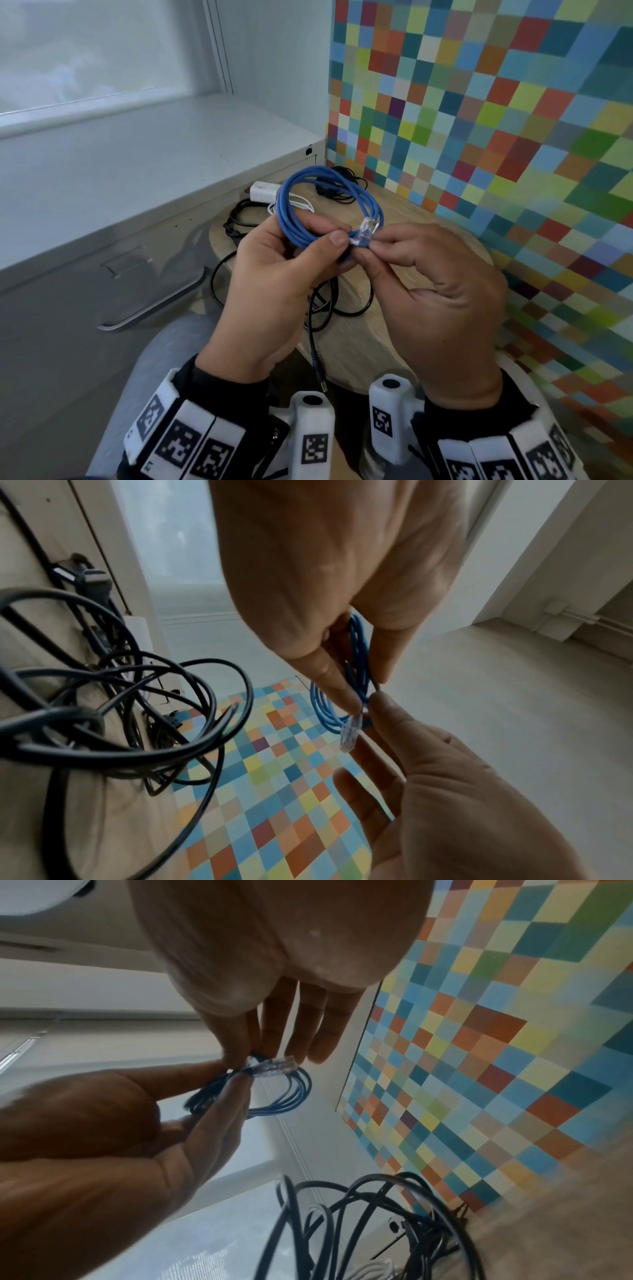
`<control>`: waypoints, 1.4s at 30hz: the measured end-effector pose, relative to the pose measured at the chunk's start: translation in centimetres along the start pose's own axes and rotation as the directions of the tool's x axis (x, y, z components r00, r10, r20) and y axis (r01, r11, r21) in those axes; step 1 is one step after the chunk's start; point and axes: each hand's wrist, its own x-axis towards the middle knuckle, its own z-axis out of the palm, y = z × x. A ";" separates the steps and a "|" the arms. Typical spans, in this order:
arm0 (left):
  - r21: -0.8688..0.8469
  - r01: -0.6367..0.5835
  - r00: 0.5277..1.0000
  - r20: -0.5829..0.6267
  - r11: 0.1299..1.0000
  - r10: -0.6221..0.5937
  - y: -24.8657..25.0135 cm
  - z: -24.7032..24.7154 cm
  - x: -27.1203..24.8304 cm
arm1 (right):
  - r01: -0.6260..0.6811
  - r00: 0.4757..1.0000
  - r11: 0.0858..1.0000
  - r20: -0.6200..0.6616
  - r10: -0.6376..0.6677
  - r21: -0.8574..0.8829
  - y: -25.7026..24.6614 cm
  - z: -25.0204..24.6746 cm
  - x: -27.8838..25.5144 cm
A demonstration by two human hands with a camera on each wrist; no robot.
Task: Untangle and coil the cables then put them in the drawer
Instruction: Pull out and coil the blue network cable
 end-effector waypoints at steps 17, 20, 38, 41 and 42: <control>0.094 0.084 0.993 0.080 0.992 -0.092 1.1 -1.0 0.3 | -0.672 0.725 0.528 0.317 0.611 0.519 -0.7 -0.2 1.1; 0.149 0.100 0.991 0.068 0.984 -0.111 1.0 -1.3 0.5 | -0.644 0.751 0.571 0.280 0.598 0.510 -0.8 -0.1 1.0; 0.614 0.215 0.940 -0.341 0.759 0.010 5.4 -9.8 8.2 | -0.637 0.770 0.625 0.329 0.547 0.451 0.0 0.3 -0.3; 0.639 0.273 0.929 -0.369 0.719 -0.025 3.9 -10.0 10.5 | -0.619 0.782 0.725 0.320 0.535 0.301 0.6 1.0 -1.0; 0.634 0.299 0.922 -0.384 0.714 -0.044 3.3 -9.9 11.2 | -0.618 0.776 0.750 0.336 0.534 0.236 0.8 1.2 -1.3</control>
